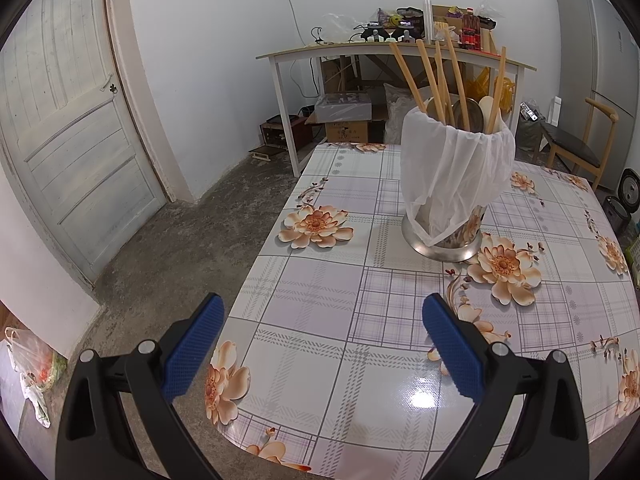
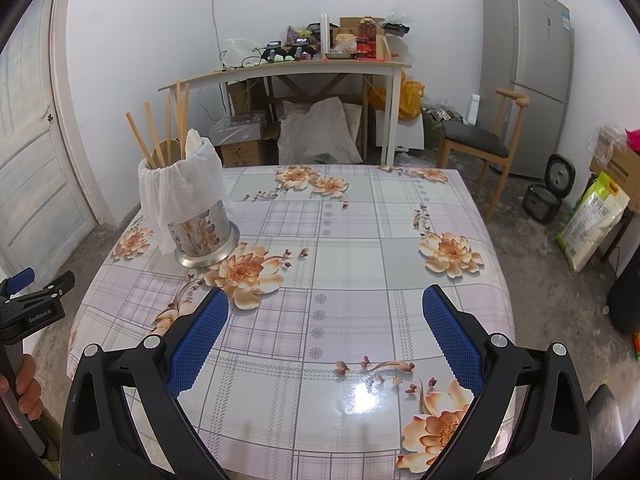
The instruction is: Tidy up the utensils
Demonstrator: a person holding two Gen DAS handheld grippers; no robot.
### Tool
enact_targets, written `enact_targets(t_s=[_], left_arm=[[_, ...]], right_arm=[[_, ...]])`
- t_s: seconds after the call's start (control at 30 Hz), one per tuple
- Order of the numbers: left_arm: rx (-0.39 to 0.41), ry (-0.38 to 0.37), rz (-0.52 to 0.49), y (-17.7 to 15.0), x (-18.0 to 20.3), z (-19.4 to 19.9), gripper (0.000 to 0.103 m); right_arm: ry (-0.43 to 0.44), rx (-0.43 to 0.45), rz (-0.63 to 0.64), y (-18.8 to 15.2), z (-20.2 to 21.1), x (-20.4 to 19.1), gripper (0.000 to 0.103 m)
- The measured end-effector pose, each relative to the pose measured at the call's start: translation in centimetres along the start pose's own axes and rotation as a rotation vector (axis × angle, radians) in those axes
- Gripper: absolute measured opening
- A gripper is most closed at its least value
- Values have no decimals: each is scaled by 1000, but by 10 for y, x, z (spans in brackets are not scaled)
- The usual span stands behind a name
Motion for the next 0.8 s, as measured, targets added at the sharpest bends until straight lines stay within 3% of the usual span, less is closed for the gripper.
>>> enact_targets(t_s=[0.8], left_arm=[[-1,1,-1,1,0,0,97]], right_arm=[[11,-4,3,0,-1,-1,94]])
Point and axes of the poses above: each gripper's, at about its wrist camera, not at the fingertips, and z roughly against the way its jaws point, x to its right, y to its top, the point moved 2 cm from there along -z, roughly the way its jaws point, and after that the axes turned 14 degrees about x, right-handed, at the moved point
